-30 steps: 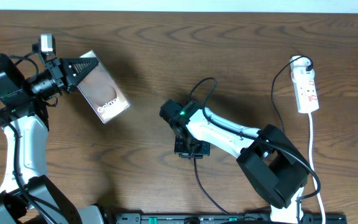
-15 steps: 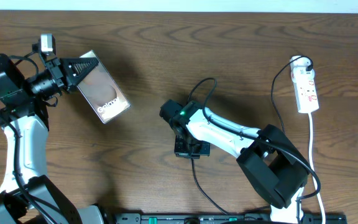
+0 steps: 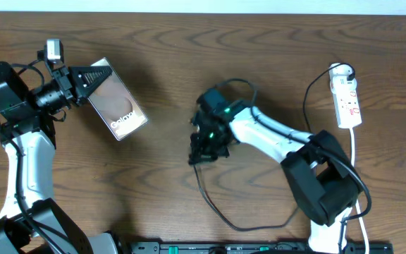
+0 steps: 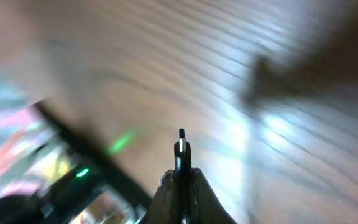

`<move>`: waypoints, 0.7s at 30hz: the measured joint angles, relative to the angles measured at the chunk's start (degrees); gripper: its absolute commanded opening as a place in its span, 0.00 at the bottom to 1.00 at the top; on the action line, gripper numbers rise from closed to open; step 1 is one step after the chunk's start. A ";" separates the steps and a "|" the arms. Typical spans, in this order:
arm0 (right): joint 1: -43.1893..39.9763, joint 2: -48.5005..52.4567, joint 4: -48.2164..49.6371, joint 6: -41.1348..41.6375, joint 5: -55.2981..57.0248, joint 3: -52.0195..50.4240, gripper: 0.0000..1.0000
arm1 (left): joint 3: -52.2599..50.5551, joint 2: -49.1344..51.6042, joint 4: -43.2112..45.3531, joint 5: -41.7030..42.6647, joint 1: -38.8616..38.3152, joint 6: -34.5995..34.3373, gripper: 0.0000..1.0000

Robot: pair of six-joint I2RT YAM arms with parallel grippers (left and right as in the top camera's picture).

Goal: Plug charger to phone and switch on socket
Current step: 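Carry the plug with the right gripper toward the phone's bottom port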

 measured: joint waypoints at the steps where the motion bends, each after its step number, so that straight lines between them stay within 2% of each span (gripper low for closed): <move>1: -0.76 0.00 1.05 -1.44 -2.27 0.00 0.01 | 0.00 0.00 0.00 0.00 0.00 0.00 0.07; 7: -5.84 0.00 6.67 -8.04 -14.19 0.02 0.01 | 0.00 0.00 0.02 0.00 0.00 -0.02 0.08; 12: -8.15 0.26 13.35 -17.42 -29.40 0.04 0.01 | -0.02 0.00 0.02 0.02 0.00 0.00 0.07; 16: -8.02 0.26 15.13 -25.70 -38.99 0.04 0.01 | -0.02 0.00 0.02 0.02 0.00 0.00 0.07; 21: -6.60 0.26 15.28 -33.00 -44.04 0.04 0.01 | -0.02 0.00 0.02 0.02 0.00 0.00 0.08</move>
